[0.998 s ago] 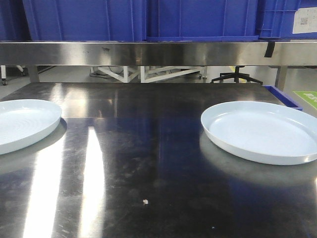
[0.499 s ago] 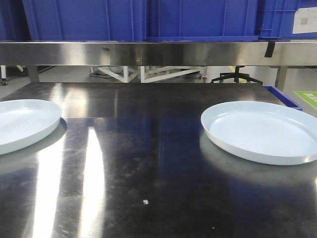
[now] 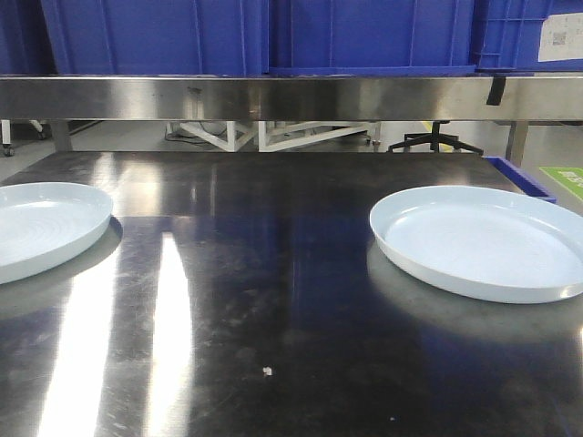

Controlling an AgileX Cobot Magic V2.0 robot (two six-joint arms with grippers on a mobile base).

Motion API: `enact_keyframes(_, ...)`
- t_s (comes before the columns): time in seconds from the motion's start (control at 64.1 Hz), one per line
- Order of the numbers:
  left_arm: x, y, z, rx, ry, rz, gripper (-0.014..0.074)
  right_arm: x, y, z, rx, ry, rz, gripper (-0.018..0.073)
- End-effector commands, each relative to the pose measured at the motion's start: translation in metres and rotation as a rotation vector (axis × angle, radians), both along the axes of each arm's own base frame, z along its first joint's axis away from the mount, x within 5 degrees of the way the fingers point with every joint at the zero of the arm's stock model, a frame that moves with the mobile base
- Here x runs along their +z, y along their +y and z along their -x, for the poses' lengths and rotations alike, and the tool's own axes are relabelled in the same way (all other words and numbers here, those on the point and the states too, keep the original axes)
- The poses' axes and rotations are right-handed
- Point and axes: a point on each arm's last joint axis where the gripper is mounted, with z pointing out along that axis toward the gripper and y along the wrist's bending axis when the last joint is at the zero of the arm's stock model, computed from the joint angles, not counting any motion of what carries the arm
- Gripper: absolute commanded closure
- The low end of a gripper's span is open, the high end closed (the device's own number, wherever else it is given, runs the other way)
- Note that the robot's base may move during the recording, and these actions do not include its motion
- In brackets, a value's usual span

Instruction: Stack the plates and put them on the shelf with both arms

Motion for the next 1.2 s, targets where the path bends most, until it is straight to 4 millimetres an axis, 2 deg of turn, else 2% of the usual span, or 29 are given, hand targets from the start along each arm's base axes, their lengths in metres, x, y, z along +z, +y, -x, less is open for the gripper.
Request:
enact_keyframes(0.0, 0.014, 0.003, -0.012, 0.016, -0.09, 0.003, -0.006, 0.019, 0.001, -0.005, 0.008, -0.114, -0.005, 0.0017)
enact_keyframes(0.296, -0.015, 0.005, -0.029, 0.009, -0.017, -0.014, -0.006, 0.019, 0.001, -0.005, 0.008, -0.113, -0.004, 0.0017)
enact_keyframes(0.717, -0.036, 0.005, -0.04, 0.008, 0.014, -0.011, -0.006, 0.019, 0.001, -0.004, 0.007, -0.11, -0.004, 0.0017)
enact_keyframes(0.873, -0.039, 0.006, -0.041, 0.009, 0.013, -0.01, -0.006, 0.019, 0.001, -0.004, 0.007, -0.108, -0.004, 0.0017)
enact_keyframes(1.185, -0.039, 0.021, -0.041, 0.063, 0.011, 0.002, -0.006, 0.019, 0.001, -0.004, 0.007, -0.108, -0.004, 0.0017)
